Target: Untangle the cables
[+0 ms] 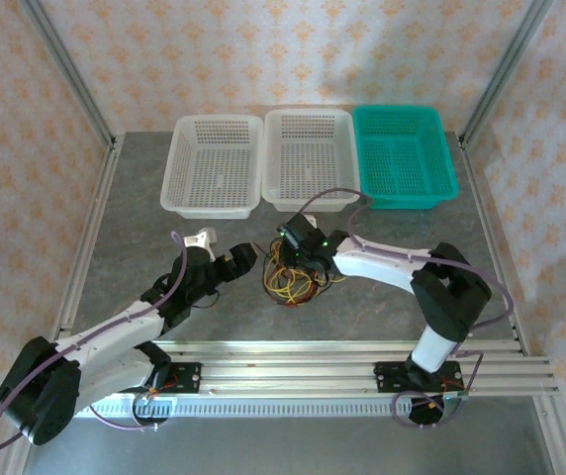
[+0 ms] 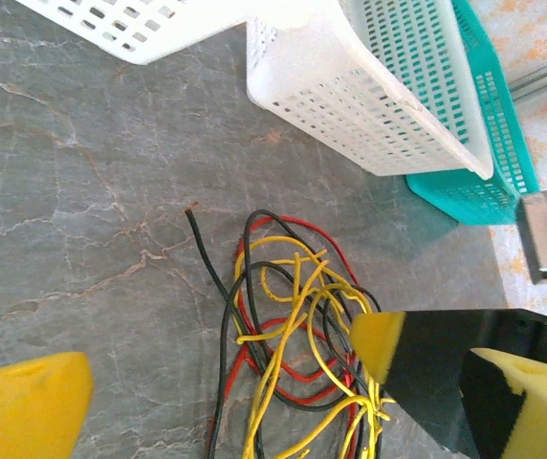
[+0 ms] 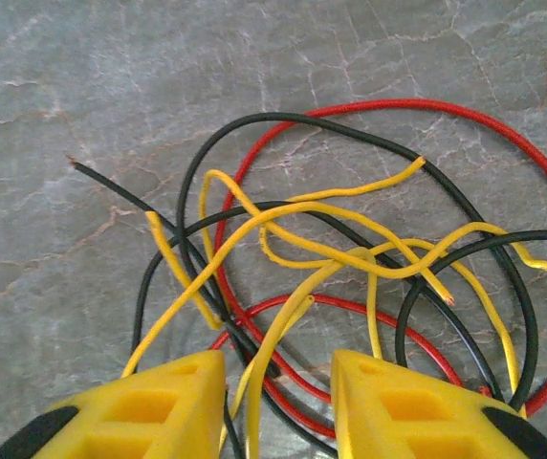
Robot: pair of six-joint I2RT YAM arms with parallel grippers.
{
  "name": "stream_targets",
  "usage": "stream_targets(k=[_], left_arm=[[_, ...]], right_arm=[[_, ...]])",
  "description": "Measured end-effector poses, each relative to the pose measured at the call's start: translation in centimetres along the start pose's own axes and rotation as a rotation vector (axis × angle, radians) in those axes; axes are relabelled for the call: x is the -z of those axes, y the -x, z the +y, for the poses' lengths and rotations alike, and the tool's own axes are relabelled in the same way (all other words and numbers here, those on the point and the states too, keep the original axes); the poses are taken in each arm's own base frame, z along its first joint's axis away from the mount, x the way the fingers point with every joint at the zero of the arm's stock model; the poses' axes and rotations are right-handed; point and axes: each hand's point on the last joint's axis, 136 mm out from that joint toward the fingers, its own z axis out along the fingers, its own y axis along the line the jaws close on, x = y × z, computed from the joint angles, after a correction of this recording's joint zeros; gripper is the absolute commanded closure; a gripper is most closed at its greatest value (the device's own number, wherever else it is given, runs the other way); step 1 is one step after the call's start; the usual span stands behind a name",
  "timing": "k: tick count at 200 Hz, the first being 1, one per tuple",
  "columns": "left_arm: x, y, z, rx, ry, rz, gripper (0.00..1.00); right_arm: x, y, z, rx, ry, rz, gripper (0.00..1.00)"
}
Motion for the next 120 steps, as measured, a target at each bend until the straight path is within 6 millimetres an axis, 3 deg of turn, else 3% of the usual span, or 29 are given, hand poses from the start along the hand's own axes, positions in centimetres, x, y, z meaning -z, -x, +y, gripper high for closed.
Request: stream_targets(k=[57,120], left_arm=[[-0.5,-0.9,0.3,-0.003,0.003,0.042,0.01],[-1.6,-2.2,1.4,-0.030,0.043,0.100,0.01]], right_arm=[[-0.9,-0.1,0.1,-0.007,-0.020,0.023,0.83],[-0.3,0.1,0.2,-0.026,0.002,0.000,0.98]])
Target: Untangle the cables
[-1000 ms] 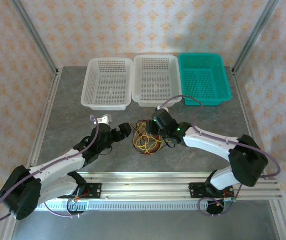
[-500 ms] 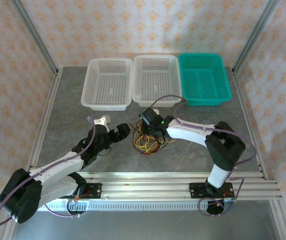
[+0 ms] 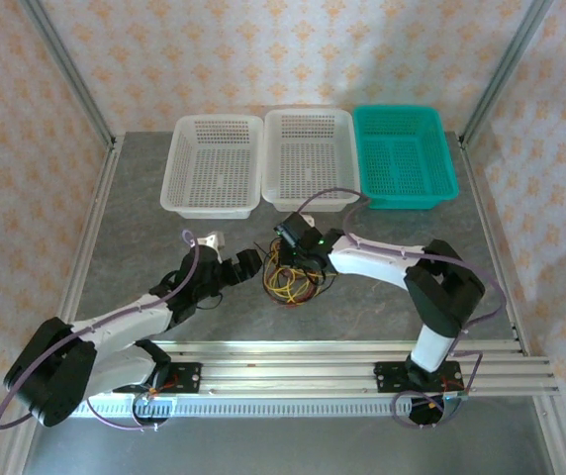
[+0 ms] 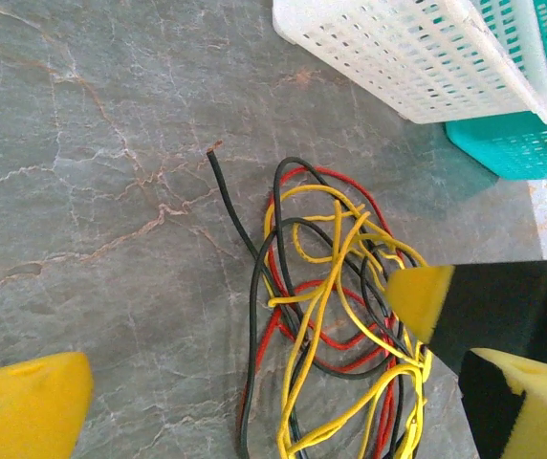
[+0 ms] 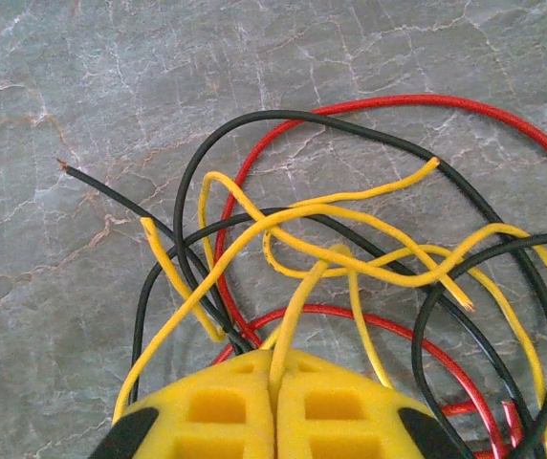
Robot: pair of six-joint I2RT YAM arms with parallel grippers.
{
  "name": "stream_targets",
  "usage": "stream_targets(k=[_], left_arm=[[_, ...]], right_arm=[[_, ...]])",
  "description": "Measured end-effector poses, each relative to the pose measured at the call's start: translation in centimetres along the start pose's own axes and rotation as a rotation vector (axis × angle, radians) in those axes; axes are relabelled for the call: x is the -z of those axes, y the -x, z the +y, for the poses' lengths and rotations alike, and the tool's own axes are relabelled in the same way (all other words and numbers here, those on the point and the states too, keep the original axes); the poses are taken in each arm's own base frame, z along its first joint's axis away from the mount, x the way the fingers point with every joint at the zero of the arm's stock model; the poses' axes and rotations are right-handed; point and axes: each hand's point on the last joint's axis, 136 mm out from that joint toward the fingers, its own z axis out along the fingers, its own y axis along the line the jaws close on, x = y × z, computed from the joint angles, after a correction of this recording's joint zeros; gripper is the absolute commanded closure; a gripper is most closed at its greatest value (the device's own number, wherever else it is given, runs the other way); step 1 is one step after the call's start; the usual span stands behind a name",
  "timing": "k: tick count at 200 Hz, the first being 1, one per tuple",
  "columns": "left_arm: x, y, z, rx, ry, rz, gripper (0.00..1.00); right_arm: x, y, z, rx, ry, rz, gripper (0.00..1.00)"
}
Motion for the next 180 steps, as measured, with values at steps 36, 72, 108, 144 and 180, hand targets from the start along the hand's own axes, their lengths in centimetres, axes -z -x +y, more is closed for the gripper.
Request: stream_targets(k=[36,72,108,144,180], left_arm=[[-1.2,-0.3,-1.1,-0.036,0.002,0.029,0.01],[-3.0,-0.8,-2.8,-0.088,0.001,0.065,0.01],[-4.4,-0.7,-3.2,-0.118,0.020,0.075,0.01],[-6.1,-1.6,-3.5,-0.159,0.044,0.111,0.01],[-7.0,-2.4,-4.2,-0.201,0.050,0.130,0.01]], right_arm=[[2.2,0.7,0.3,-0.008,0.058,-0.056,1.00],[4.4,1.3,0.5,0.001,0.118,-0.122,1.00],[6.1,1.6,0.4,0.012,0.158,-0.174,1.00],[7.9,2.6,0.6,0.017,0.193,-0.237,1.00],[9.0,3.3,1.1,0.024,0.223,-0.271,1.00]])
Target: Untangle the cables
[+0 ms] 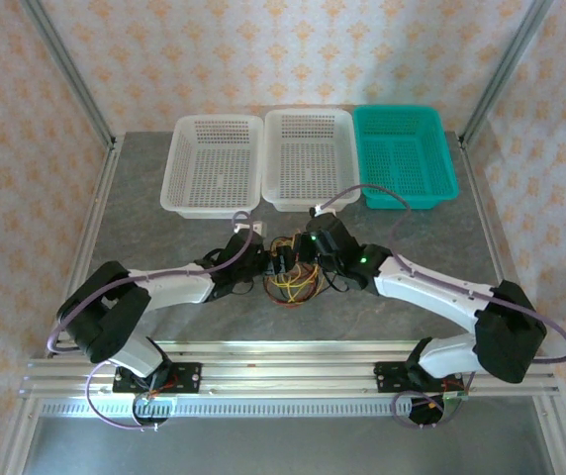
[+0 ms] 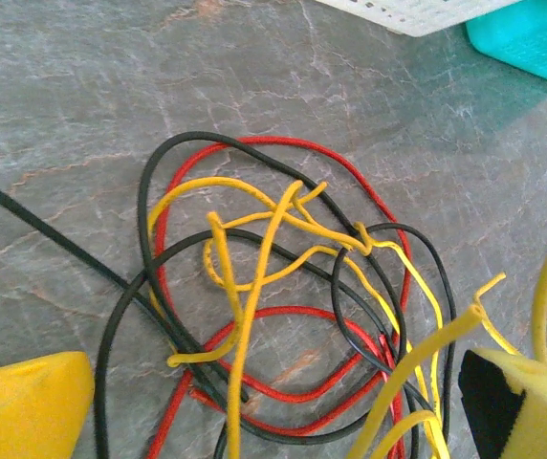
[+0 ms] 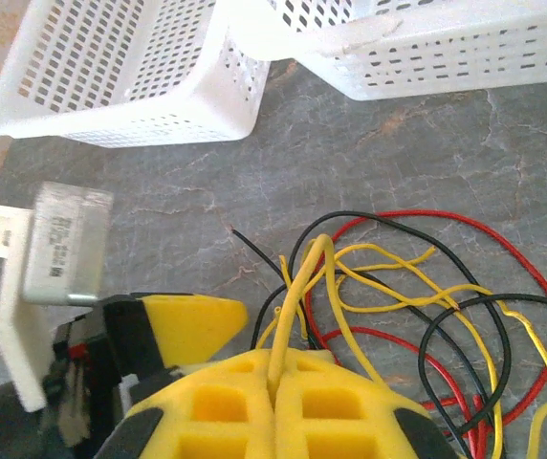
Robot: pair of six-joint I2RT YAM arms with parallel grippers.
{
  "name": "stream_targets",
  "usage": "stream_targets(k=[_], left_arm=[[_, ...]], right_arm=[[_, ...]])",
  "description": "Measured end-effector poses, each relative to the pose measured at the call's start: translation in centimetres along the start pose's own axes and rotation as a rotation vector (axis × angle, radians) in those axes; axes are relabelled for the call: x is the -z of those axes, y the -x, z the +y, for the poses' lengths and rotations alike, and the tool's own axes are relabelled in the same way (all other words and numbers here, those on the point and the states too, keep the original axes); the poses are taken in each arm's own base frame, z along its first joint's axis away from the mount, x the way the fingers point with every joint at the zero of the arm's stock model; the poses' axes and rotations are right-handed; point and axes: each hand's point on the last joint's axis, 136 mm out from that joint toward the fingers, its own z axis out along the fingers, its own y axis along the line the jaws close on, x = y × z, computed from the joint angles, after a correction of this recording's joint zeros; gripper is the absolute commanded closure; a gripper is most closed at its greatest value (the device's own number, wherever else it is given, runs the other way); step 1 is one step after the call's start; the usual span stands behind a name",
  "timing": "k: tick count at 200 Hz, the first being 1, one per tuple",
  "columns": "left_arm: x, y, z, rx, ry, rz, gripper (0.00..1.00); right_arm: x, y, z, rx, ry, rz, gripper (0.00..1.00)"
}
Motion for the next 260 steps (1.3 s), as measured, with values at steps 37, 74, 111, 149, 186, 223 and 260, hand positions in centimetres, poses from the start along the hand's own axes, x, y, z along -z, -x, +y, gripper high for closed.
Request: stream_targets(k=[37,74,111,149,186,223,260], left_arm=[[-0.6,-0.4,0.7,-0.006,0.044,0.012,0.01],[-0.6,-0.4,1.7,-0.007,0.091,0.002,0.01],[-0.8,-0.5,2.5,-0.008,0.127,-0.004,0.01],[-1.1,-1.3,3.8,-0.013,0.173,0.013,0.01],[-1.1,-1.4,3.9,-0.016,0.179,0.007,0.01],[-1.1,-1.4,3.9,-0.018,0.181,0.006,0.01],[-1.1,-1.4,3.9,-0.017,0.181,0.005,0.01]], right_arm=[[1.0,0.9,0.6,0.005,0.029,-0.034,1.00],[2.8,2.6,0.9,0.012,0.040,-0.105,1.00],[3.7,3.7,-0.1,0.046,-0.018,-0.159,1.00],[4.6,3.9,-2.0,0.099,-0.120,-0.175,1.00],[5.7,4.7,-2.9,0.168,-0.196,-0.185,1.00],[5.7,5.1,-4.3,0.224,-0.312,-0.171,1.00],[5.5,4.2,-6.5,0.284,-0.433,-0.123,1.00]])
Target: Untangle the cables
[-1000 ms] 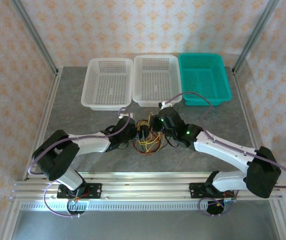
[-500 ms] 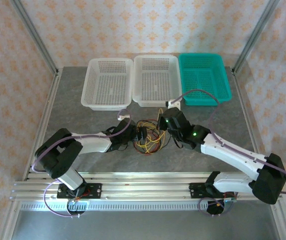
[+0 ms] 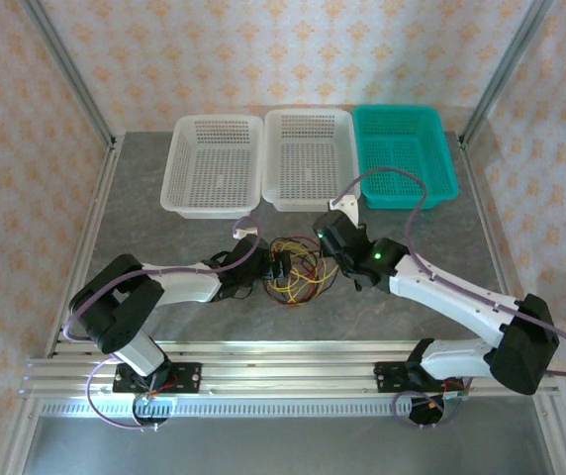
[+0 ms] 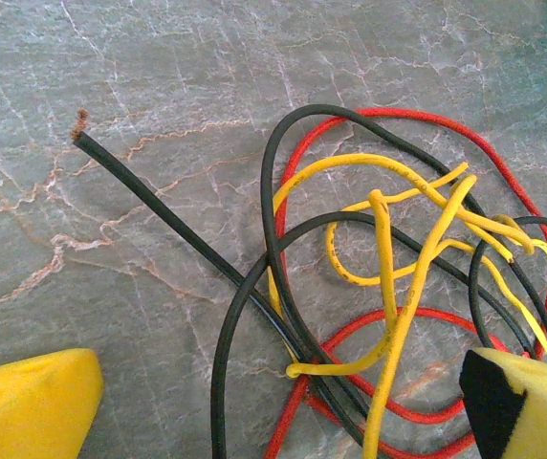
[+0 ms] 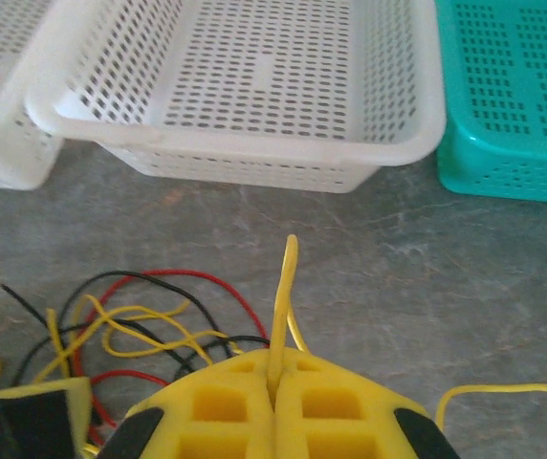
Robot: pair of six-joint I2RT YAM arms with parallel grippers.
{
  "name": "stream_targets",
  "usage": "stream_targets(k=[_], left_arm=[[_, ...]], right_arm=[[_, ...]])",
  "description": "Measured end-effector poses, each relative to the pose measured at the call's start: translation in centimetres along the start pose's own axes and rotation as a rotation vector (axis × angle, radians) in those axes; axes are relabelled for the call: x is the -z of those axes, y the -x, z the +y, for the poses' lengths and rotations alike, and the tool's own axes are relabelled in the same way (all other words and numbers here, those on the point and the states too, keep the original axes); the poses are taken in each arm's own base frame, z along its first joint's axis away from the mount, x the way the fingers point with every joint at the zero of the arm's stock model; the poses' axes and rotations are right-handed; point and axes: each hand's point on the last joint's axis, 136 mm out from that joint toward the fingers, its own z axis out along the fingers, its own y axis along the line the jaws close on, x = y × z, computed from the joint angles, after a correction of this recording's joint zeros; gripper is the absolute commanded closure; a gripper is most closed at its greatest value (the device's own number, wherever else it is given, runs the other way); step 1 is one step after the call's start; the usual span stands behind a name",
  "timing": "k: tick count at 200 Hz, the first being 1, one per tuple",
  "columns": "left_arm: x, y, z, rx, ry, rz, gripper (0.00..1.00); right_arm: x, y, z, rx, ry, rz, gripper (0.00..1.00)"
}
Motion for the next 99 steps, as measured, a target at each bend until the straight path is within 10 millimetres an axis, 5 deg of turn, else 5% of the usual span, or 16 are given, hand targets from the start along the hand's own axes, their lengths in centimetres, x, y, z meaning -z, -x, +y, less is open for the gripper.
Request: stream_targets(k=[99], left_arm=[[0.1,0.1,-0.1,-0.002,-0.001,-0.003,0.01]], right_arm=[[3.0,2.4,-2.2,0.031,-0.038,-0.075,1.00]])
